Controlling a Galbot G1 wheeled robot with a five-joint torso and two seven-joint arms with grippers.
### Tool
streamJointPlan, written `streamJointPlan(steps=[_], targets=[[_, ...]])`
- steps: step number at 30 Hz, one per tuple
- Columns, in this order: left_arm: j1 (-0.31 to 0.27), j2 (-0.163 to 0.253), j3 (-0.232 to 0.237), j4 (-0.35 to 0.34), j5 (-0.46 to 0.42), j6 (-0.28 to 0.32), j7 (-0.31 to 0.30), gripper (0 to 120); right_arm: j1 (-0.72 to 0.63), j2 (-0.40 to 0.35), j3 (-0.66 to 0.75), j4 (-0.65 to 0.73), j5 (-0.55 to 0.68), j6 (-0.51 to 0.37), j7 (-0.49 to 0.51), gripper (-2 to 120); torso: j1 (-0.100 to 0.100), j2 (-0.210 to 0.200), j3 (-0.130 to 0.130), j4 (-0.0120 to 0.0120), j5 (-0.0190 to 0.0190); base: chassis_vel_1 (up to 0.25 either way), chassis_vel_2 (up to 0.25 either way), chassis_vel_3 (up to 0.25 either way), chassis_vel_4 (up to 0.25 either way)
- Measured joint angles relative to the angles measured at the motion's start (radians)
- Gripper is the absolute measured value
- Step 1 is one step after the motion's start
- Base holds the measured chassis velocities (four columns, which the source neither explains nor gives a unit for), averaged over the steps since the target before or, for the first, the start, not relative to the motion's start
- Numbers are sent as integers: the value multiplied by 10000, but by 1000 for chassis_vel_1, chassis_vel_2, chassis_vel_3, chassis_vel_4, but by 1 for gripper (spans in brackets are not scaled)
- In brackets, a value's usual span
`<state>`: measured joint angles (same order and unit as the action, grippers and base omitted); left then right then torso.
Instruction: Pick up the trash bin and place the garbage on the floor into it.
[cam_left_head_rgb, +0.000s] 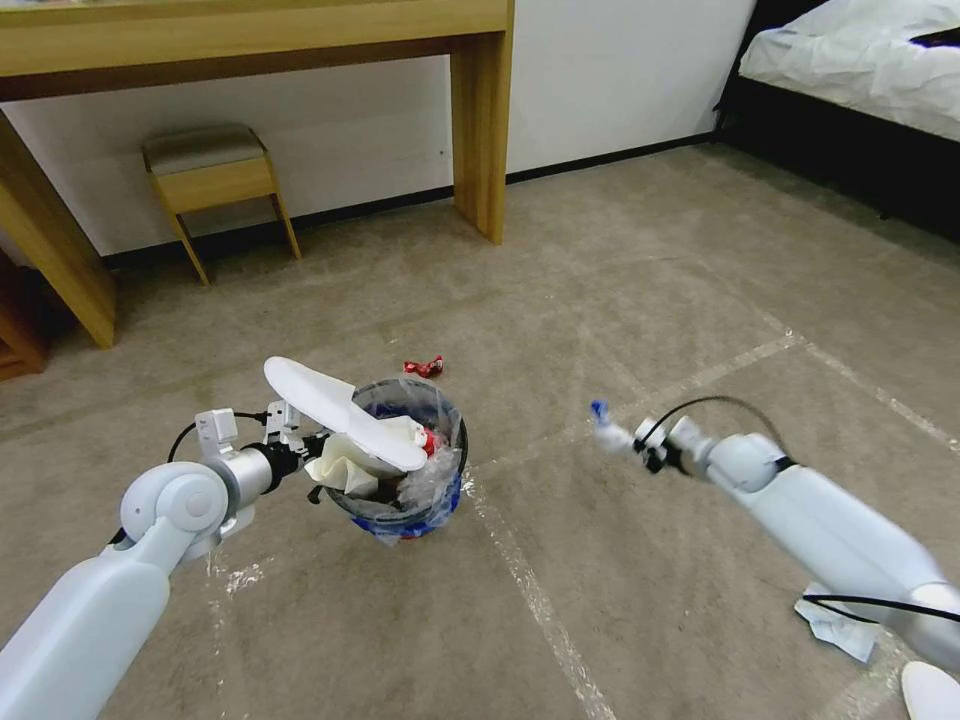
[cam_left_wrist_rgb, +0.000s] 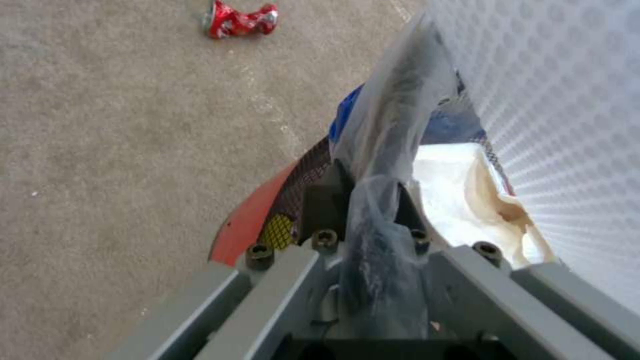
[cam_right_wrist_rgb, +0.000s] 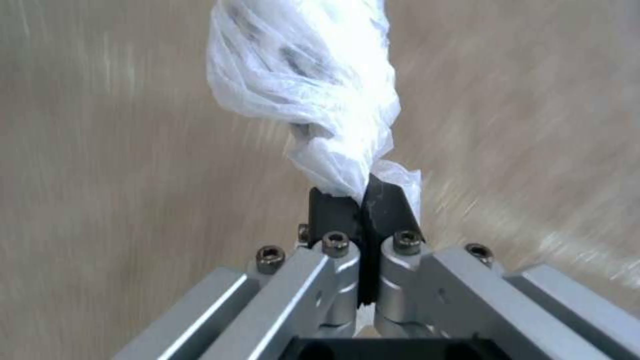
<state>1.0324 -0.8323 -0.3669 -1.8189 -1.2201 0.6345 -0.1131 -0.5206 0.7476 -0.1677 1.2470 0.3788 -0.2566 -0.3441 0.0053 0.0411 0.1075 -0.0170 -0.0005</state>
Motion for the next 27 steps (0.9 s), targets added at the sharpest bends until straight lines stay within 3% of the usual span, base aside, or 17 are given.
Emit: streamJointPlan(steps=[3,5,9,11,14,15,16,22,27], targets=[[87,8,-13,-101,-6,0,-114,1,-140,-216,341,613,503,-20,134,0,0,1,0,0,2,0,0,0,0],[220,-47,-79,-213,-6,-1,-334,1,-573,-701,1095,1986,1491,-131,495,0,0,0,1,16,9,0,0,0,0],[90,-223,81,-217,-3,-4,-426,1,-1446,-1332,2271,3542,2168,-246,840,0,-1,0,-1,15,3,0,0,0,0],[-98,-311,395,-178,-19,-2,-486,1,-2989,-1858,3949,5177,2881,-289,1199,0,-1,1,-2,-7,1,0,0,0,0],[-163,-318,538,-152,-28,4,-525,1,-3698,-1948,4612,5758,3155,-292,1267,0,-1,0,-1,-8,9,0,0,0,0],[-229,-318,697,-102,-31,22,-536,1,-4581,-1998,5699,6472,3532,-252,1343,0,-1,1,-1,0,17,0,0,0,0],[-310,-315,876,-49,-33,29,-568,1,-5396,-2009,6538,7204,3906,-206,1404,0,-2,2,-2,5,-5,0,0,0,0],[-542,-346,1260,-104,-149,39,-685,1,-7104,-1774,7303,9375,4911,-151,1733,0,-2,2,-1,6,6,0,0,0,0],[-608,-360,1366,-207,-222,44,-816,1,-6912,-1626,6539,10118,5801,-146,1814,0,-2,2,0,8,6,0,0,0,0]])
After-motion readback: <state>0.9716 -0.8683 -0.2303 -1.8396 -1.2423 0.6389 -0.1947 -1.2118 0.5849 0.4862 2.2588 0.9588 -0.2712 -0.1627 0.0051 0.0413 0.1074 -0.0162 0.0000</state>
